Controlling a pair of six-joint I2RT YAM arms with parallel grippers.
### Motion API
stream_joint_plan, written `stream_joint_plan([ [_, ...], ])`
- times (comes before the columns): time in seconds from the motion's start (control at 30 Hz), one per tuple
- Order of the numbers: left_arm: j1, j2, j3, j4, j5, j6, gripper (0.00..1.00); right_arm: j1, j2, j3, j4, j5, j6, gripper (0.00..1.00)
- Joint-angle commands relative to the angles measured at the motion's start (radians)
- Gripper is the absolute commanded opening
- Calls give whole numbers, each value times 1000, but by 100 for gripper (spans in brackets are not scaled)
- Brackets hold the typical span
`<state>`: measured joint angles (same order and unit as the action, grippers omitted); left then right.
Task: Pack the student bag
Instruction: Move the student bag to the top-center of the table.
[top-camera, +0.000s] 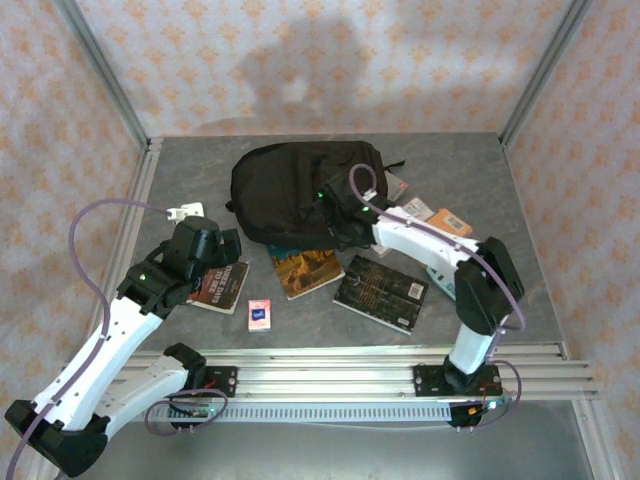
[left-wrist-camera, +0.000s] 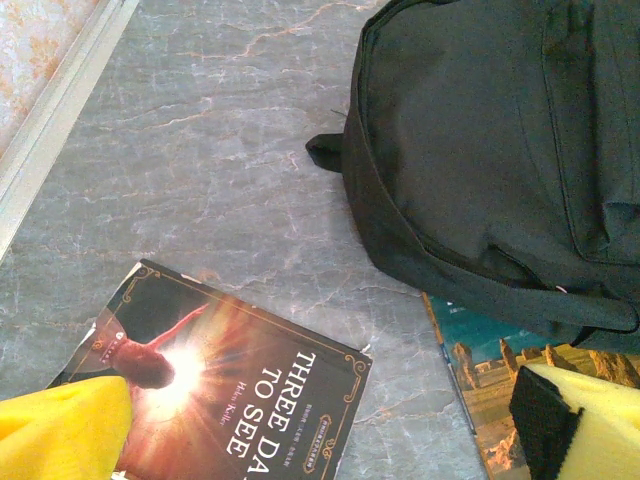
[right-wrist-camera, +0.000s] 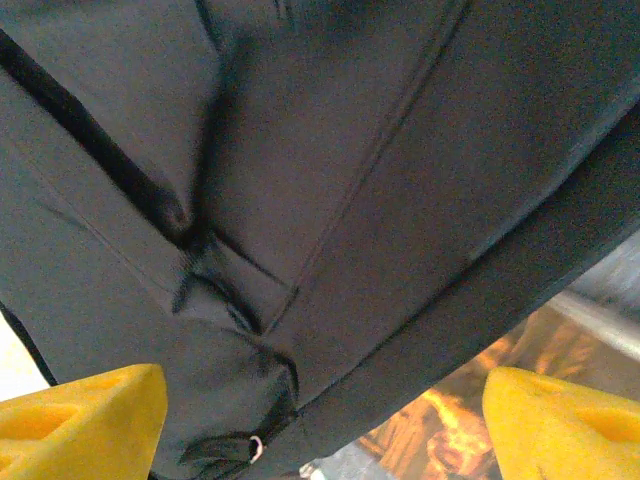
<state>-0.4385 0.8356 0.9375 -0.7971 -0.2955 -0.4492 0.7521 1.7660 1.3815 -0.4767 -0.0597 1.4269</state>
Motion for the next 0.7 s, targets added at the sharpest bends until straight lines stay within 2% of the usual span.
stream_joint_plan([
  [0.0, -2, -25, 9, -16, -27, -23, 99, 16, 63, -13, 117, -69, 156, 83],
  [0.1, -2, -34, 5, -14, -38, -25, 99, 30, 106, -1, 140, -64, 190, 82],
  [0.17, -2, -35, 7, -14, -39, -27, 99, 30, 124, 9, 128, -33, 191, 76],
  [0.23, -2, -32, 9, -14, -32, -35, 99, 30, 130, 7, 100, 25, 198, 63],
  [0.4, -2, -7, 40, -29, 28, -77, 99, 3, 133, -2, 77, 51, 136, 17],
  [0.5, -1, 34, 57, -20, 127, -136, 98, 1, 108, 4, 52, 70, 58, 3],
  [0.53, -3, 54, 63, -12, 167, -150, 98, 0, 100, 5, 46, 75, 26, 0],
  [0.67, -6, 202, 111, 12, 335, -171, 93, -10, 64, 8, 20, 65, -143, 0],
])
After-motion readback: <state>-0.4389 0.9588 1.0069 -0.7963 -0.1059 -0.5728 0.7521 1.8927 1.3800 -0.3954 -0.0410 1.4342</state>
